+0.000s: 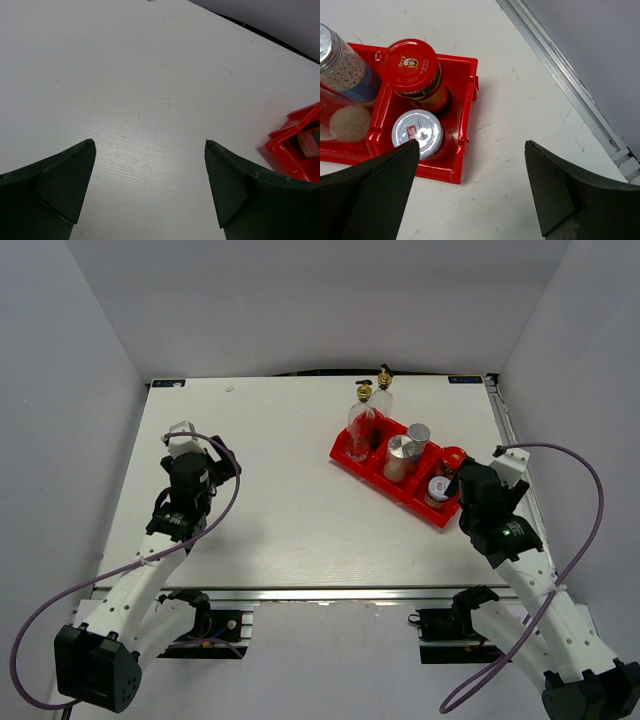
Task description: Organize the condiment bottles
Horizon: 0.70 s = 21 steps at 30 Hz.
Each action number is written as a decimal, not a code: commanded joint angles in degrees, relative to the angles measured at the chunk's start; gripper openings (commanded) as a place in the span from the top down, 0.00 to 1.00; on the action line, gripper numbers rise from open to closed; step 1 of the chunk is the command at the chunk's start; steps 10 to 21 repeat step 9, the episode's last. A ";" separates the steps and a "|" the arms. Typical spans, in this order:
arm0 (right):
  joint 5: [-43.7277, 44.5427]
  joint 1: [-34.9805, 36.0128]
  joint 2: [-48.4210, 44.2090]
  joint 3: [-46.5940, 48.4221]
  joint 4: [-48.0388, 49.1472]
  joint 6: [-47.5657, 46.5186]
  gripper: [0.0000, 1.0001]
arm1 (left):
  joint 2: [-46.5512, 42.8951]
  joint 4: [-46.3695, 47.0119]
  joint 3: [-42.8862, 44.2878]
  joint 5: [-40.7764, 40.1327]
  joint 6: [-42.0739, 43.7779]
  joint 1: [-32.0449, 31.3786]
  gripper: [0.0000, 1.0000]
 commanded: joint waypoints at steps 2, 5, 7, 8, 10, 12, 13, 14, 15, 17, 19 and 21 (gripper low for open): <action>2.43 -0.12 0.01 -0.08 0.37 1.38 0.11 | -1.01 -0.37 0.10 -1.20 -0.21 0.24 0.02; 2.52 -0.12 -0.16 0.01 0.55 1.21 0.11 | -0.75 -0.64 0.36 -1.21 -0.12 0.24 0.02; 2.34 -0.03 -0.77 -0.42 0.99 0.86 0.11 | -0.66 -0.64 0.28 -1.21 -0.12 0.24 0.02; 2.34 -0.12 -0.95 -0.60 1.51 0.68 0.11 | -0.66 -0.64 0.36 -1.21 -0.12 0.24 0.02; 1.99 -0.12 -1.21 -0.69 1.69 0.68 0.10 | -0.66 -0.64 0.19 -1.29 -0.12 0.24 0.02; 1.99 -0.12 -1.21 -0.69 1.69 0.68 0.10 | -0.66 -0.64 0.19 -1.29 -0.12 0.24 0.02; 1.99 -0.12 -1.21 -0.69 1.69 0.68 0.10 | -0.66 -0.64 0.19 -1.29 -0.12 0.24 0.02; 1.99 -0.12 -1.21 -0.69 1.69 0.68 0.10 | -0.66 -0.64 0.19 -1.29 -0.12 0.24 0.02; 1.99 -0.12 -1.21 -0.69 1.69 0.68 0.10 | -0.66 -0.64 0.19 -1.29 -0.12 0.24 0.02; 1.99 -0.12 -1.21 -0.69 1.69 0.68 0.10 | -0.66 -0.64 0.19 -1.29 -0.12 0.24 0.02; 1.99 -0.12 -1.21 -0.69 1.69 0.68 0.10 | -0.66 -0.64 0.19 -1.29 -0.12 0.24 0.02; 1.99 -0.12 -1.21 -0.69 1.69 0.68 0.10 | -0.66 -0.64 0.19 -1.29 -0.12 0.24 0.02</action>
